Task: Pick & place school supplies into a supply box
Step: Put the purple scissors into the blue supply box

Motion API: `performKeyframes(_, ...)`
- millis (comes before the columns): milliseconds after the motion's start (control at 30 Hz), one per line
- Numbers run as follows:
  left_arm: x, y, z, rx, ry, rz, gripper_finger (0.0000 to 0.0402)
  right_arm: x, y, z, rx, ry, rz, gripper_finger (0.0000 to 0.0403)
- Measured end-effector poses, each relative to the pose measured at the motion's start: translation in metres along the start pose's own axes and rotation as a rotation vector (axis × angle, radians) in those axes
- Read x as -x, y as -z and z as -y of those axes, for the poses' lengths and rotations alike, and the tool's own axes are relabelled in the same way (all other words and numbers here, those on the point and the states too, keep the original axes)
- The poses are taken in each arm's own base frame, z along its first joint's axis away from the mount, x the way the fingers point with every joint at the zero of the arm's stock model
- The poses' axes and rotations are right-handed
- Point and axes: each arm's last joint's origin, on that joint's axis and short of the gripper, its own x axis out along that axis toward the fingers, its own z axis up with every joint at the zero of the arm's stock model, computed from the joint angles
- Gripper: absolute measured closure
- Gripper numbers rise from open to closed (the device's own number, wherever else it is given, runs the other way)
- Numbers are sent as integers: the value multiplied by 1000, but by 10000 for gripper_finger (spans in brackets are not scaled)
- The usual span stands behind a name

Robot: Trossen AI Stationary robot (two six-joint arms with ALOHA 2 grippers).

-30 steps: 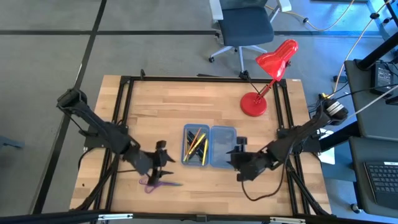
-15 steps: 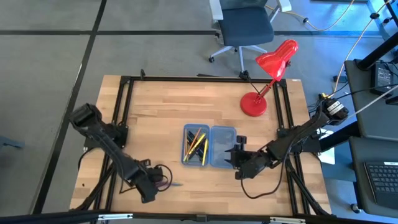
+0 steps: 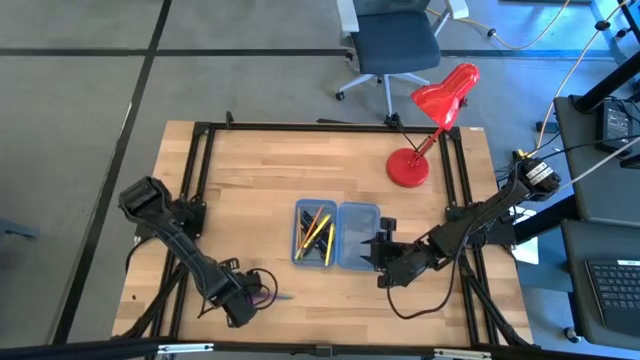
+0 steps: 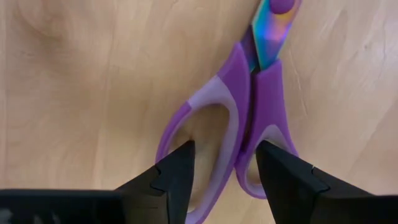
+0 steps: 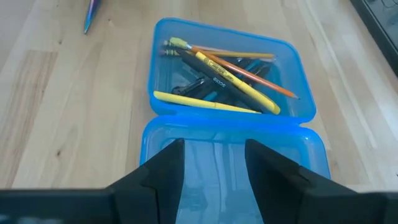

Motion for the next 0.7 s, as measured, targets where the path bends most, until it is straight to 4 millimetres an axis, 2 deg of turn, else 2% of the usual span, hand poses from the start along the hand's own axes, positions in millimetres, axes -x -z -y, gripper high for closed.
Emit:
performKeyframes(200, -3, 0, 0, -57, -14, -22, 257, 0, 0, 0, 2, 0, 0, 231)
performKeyframes(433, 5, -4, -2, -81, 15, -26, 327, 0, 0, 0, 4, 0, 0, 231)
performKeyframes(533, 11, -2, -4, -70, 16, -36, 355, 0, 0, 0, 5, 0, -2, 231)
performKeyframes(700, 31, 2, -8, 56, 42, 9, 355, 0, 1, 0, 7, -4, -9, 231)
